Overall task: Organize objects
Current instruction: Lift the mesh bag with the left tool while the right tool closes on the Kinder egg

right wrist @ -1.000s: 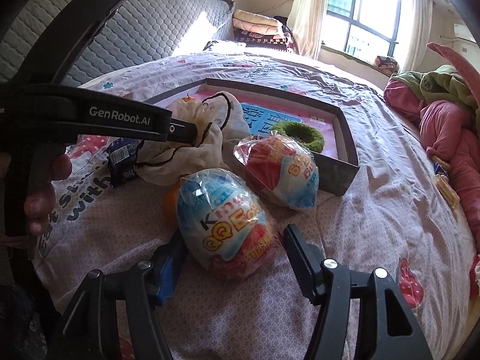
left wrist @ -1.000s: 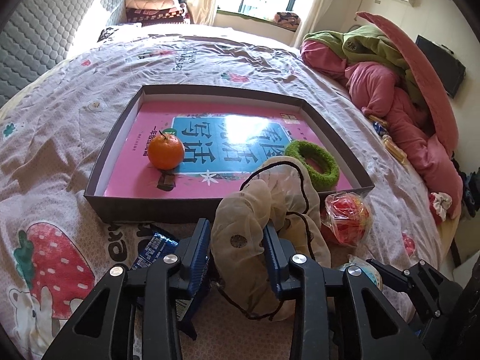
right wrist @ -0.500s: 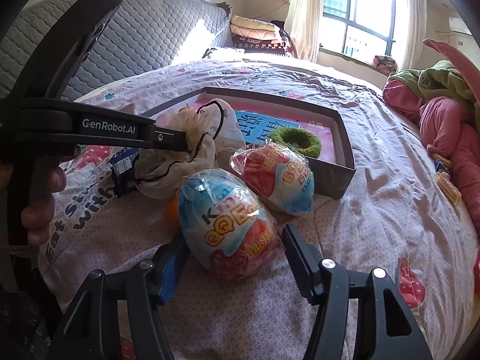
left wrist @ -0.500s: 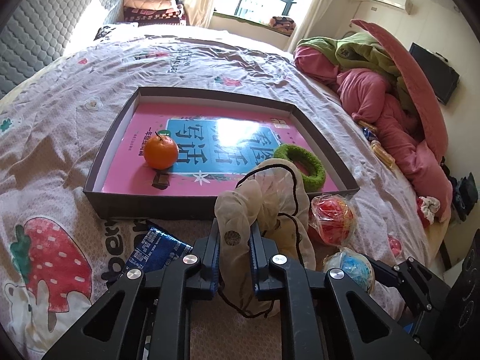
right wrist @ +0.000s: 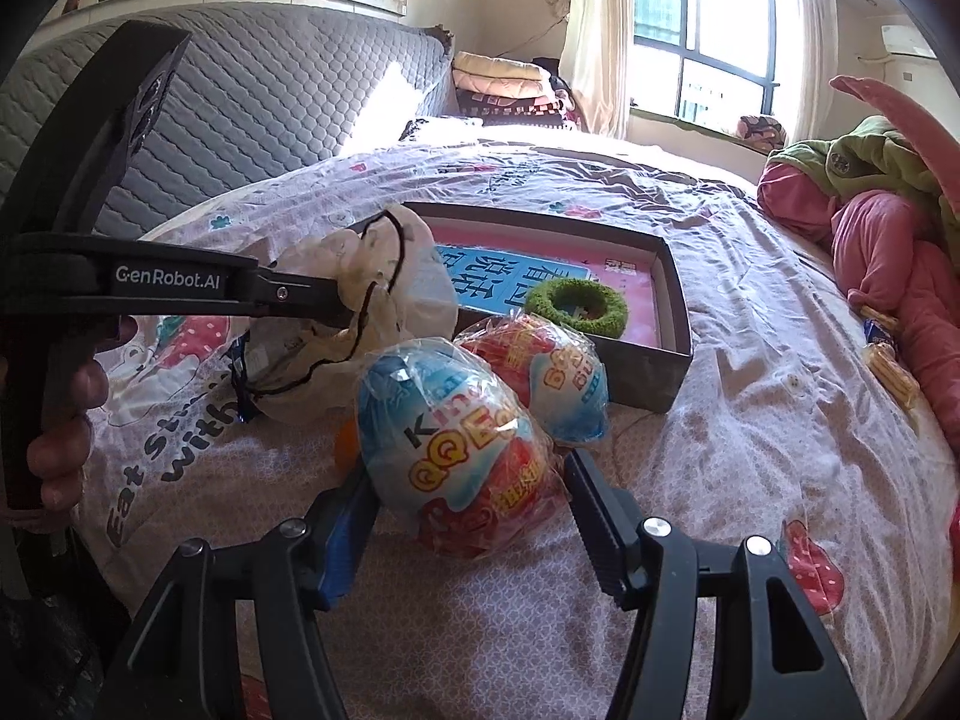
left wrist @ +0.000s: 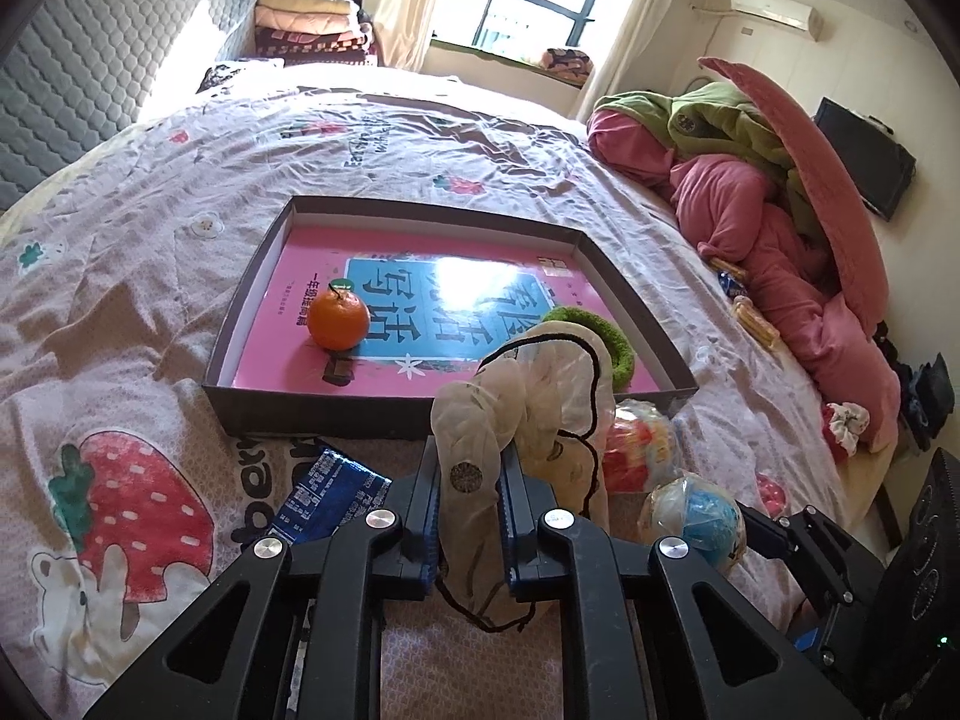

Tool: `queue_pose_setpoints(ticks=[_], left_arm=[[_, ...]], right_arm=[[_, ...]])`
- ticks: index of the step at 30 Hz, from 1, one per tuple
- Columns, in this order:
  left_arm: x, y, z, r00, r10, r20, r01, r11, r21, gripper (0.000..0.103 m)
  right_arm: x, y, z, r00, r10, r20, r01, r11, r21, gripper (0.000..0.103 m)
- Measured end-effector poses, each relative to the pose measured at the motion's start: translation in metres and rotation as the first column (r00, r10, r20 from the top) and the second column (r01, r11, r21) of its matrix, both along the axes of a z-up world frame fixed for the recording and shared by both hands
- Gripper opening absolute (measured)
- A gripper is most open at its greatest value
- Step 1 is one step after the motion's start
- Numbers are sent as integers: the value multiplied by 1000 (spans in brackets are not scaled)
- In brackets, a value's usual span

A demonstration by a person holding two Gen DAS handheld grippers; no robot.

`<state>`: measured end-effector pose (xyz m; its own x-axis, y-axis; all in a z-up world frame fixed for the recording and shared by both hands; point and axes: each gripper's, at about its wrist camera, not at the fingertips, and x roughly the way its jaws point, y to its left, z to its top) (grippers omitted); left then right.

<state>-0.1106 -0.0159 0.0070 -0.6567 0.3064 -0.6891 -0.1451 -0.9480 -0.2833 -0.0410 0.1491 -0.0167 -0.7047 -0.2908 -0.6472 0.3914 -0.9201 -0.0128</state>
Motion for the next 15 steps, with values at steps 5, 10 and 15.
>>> queue_pose_setpoints(ticks=[5, 10, 15], left_arm=[[7, -1, 10, 1000, 7, -16, -7, 1000, -7, 16], [16, -2, 18, 999, 15, -31, -15, 1000, -15, 16], [24, -5, 26, 999, 27, -42, -28, 999, -20, 16]], right_arm=[[3, 1, 6, 1000, 3, -27, -3, 1000, -20, 62], [7, 3, 14, 999, 3, -50, -5, 999, -40, 62], [11, 4, 20, 997, 3, -78, -7, 998, -55, 62]])
